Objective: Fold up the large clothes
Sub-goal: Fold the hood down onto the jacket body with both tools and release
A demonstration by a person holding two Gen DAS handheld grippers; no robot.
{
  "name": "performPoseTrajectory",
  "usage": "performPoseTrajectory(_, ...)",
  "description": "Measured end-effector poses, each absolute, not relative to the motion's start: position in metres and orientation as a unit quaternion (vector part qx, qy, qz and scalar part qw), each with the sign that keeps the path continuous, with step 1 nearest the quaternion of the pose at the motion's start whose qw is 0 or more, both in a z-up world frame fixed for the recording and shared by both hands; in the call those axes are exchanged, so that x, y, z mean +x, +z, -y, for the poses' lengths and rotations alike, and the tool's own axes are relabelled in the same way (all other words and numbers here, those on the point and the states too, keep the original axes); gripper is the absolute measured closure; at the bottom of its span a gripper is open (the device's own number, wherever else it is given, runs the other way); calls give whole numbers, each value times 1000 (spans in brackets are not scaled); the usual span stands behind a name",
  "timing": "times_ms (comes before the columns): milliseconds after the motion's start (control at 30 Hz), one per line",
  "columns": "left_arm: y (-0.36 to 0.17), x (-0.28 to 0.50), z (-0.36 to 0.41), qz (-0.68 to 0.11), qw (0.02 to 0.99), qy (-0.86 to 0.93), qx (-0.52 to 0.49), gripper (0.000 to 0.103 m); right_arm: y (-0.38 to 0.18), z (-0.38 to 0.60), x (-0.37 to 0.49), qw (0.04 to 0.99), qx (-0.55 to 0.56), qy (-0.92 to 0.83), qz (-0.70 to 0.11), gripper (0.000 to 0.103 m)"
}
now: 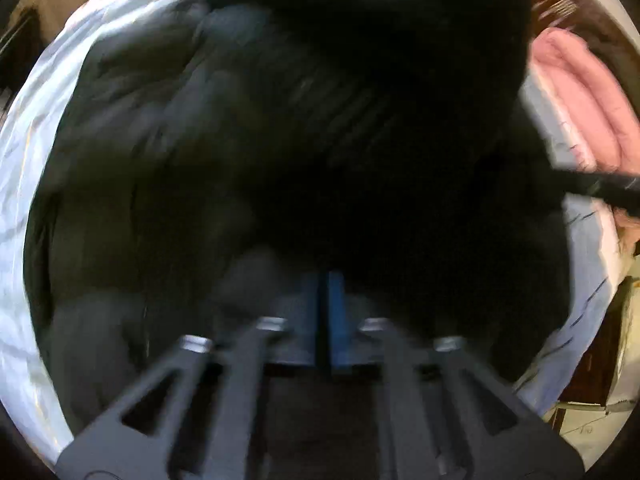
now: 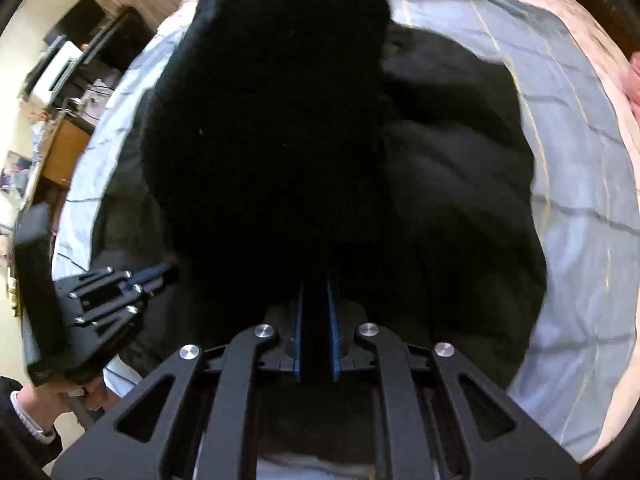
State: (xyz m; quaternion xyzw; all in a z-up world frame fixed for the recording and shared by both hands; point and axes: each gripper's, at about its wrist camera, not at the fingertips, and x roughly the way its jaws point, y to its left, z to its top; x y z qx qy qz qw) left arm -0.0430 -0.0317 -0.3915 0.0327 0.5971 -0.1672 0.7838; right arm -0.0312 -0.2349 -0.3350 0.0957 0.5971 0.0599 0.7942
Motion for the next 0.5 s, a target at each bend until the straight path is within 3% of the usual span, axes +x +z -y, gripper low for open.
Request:
performPoseTrajectory(33,-376,-49,24,-579,799,-161,21,14,-326,237,-31,807,92,47,-582,86)
performPoseTrajectory(67,-357,-53,16,-550,821,-154,9,3,-317,239,-29,819,89,37,-566,81)
performPoseTrajectory(133,-315,-52,5,-504,849,-153,-27,3,-288,244,-17,858,84,19,-507,46)
performPoseTrajectory(200,-277,-31,3,-472,866,-152,-57,2,-263,249,3,892,62,-5,-447,29)
performPoseTrajectory(300,-241,16,23,-429,892,-137,-49,2,-242,259,53,918,43,-56,-391,23)
performPoseTrajectory(467,-255,109,54,-416,897,-113,-91,2,-298,244,128,872,104,21,-478,24)
performPoseTrajectory(500,-266,121,54,-423,892,-112,-111,2,-308,234,130,866,108,39,-487,28)
